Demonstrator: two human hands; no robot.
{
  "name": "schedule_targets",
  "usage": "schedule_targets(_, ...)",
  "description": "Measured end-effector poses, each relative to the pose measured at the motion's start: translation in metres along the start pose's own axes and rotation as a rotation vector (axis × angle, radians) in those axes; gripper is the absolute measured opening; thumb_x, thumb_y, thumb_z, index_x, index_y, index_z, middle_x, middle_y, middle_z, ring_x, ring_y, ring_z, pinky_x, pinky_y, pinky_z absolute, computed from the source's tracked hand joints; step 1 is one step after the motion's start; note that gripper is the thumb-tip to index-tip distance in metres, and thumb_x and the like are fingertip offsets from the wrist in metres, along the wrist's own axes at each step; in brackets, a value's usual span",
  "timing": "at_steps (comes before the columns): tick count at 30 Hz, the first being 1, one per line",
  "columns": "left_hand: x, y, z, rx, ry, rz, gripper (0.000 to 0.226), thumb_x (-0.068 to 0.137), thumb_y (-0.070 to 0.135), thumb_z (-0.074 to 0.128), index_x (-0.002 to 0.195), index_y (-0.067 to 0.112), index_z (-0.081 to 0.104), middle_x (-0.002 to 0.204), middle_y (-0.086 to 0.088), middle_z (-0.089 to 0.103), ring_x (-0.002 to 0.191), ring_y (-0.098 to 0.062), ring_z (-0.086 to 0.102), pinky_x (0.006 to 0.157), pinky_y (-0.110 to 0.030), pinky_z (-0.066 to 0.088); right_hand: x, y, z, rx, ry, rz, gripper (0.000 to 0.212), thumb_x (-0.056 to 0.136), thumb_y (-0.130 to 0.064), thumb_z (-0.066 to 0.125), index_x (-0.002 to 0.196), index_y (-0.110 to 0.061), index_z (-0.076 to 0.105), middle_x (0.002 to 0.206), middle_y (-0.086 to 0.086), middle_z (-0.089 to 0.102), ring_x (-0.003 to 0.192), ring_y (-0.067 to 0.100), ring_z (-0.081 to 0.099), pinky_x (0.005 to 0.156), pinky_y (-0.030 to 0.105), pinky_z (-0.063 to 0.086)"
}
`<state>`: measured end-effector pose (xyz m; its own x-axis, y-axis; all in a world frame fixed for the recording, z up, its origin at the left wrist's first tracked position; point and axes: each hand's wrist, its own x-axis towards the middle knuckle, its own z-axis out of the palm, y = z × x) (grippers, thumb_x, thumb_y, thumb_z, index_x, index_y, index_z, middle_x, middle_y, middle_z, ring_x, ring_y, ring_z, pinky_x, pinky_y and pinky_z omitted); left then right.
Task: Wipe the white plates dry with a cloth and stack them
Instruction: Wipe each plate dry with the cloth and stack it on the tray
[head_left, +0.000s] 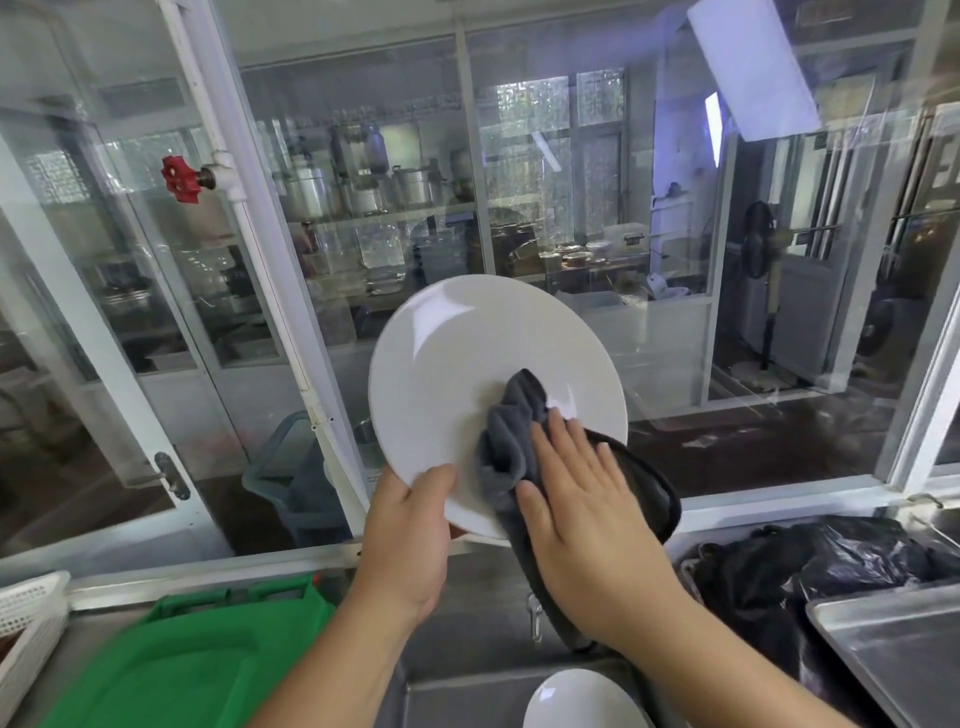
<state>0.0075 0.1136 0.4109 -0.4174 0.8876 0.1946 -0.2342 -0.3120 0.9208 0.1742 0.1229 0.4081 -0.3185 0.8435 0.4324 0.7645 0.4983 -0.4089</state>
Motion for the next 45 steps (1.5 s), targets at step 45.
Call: schedule_targets(45, 0.002, -0.040, -0.015, 0.244, -0.168, 0.092, 0.041, 0.082, 0.040, 0.066, 0.121, 0.033, 0.076, 0.118, 0.003, 0.080, 0.117, -0.021, 0.072, 0.103, -0.059, 0.055, 0.084, -0.022, -0.027, 0.127, 0.020, -0.421, 0.050, 0.111, -0.029, 0.045, 0.161, -0.026, 0.038, 0.172, -0.006, 0.026, 0.161, 0.013, 0.014, 0.131, 0.039, 0.010)
